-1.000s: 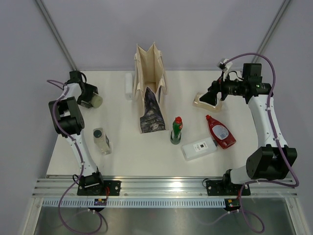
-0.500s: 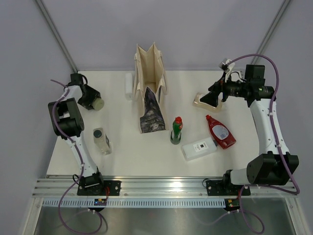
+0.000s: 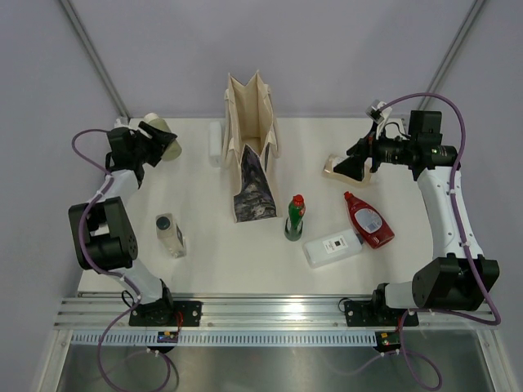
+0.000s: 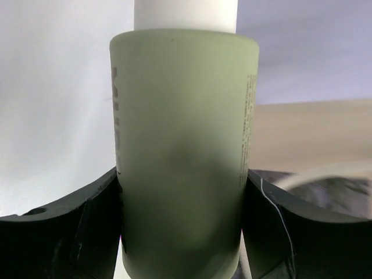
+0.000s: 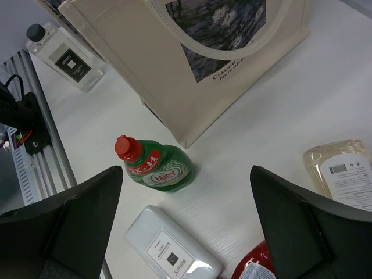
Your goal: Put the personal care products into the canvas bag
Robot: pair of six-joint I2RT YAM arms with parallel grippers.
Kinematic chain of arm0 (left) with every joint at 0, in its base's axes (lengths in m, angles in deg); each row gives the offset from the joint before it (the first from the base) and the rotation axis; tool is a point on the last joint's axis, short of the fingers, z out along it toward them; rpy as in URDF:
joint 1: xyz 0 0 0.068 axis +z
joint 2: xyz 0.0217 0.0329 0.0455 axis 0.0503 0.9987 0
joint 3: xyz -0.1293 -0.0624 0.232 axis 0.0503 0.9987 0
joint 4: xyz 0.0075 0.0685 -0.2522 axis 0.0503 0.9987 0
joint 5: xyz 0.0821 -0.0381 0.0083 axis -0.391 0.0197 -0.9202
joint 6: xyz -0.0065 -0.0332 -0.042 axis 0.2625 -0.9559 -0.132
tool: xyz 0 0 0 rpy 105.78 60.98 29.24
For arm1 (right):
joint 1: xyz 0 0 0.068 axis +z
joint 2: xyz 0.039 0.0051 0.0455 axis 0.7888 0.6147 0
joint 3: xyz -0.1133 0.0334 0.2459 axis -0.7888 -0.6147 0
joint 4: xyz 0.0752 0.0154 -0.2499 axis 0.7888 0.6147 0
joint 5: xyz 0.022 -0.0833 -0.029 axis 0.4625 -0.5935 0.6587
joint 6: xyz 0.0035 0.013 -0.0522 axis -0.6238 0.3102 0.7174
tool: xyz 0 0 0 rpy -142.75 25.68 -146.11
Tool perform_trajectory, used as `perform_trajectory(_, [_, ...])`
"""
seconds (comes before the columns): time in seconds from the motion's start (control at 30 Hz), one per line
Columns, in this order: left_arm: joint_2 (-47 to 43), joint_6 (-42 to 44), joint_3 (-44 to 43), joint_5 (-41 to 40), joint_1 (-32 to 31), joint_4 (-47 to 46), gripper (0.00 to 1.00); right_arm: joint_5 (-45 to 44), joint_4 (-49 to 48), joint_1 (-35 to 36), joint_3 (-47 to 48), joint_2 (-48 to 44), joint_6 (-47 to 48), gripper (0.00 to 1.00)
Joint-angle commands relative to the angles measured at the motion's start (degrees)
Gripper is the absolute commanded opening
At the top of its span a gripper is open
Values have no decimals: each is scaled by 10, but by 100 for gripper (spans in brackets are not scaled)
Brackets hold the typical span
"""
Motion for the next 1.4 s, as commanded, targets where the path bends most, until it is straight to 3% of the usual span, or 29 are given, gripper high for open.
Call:
perform_trajectory(0.0, [-62, -40, 11, 97, -26, -255, 0, 23, -2, -4, -2, -20, -10, 99])
perform_trajectory(0.17, [-90, -42, 0, 130, -96, -296, 0, 22, -3, -4, -3, -19, -20, 100])
perform_trajectory(0.43, [-147, -13, -53, 104, -169, -282, 0, 14, 6, -4, -3, -21, -15, 100])
perform_trajectory(0.63, [-147, 29, -132, 87, -206, -237, 0, 16, 3, -4, -5, -19, -18, 99])
perform_trajectory(0.77, [-109, 62, -207, 81, -245, -153, 0, 17, -2, -4, -6, -17, -22, 100])
perform_trajectory(0.97, [-36, 110, -296, 38, -300, -42, 7, 16, -9, -4, -10, -17, -26, 100])
perform_trajectory(1.37, [-2, 197, -351, -97, -343, 119, 45, 10, -26, -4, -29, -19, -32, 100])
